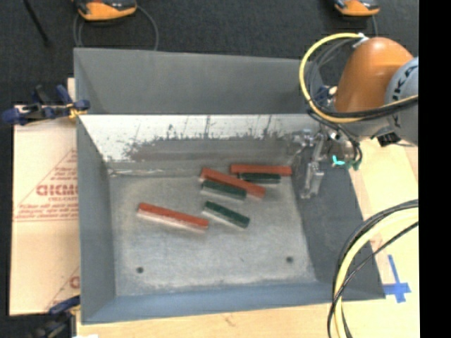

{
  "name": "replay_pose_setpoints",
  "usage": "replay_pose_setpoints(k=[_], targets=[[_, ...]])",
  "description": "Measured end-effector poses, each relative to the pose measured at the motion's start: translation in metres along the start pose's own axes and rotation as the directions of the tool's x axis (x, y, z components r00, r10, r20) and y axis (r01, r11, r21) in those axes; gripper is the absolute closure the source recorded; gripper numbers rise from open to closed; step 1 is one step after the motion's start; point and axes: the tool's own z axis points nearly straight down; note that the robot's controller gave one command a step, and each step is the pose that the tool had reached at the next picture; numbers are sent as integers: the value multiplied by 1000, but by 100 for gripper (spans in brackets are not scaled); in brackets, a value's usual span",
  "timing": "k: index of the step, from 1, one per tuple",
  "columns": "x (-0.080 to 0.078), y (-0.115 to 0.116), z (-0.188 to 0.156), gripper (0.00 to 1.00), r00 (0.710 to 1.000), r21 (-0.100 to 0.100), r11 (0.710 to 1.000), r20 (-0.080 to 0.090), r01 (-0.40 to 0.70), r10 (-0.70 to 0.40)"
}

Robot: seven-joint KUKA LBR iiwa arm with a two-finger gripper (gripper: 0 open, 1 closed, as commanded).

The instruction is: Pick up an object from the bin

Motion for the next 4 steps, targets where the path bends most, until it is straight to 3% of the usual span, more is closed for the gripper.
replay_pose_setpoints(k=[1,2,3,4], targets=[[3,71,74,0,993,0,993,-13,-119,119],[3,105,40,0,1000,-1,1000,11,14,-14],[3,122,42,0,1000,-4,1000,7,-9,9],[2,145,70,0,992,0,992,-4,-126,126]])
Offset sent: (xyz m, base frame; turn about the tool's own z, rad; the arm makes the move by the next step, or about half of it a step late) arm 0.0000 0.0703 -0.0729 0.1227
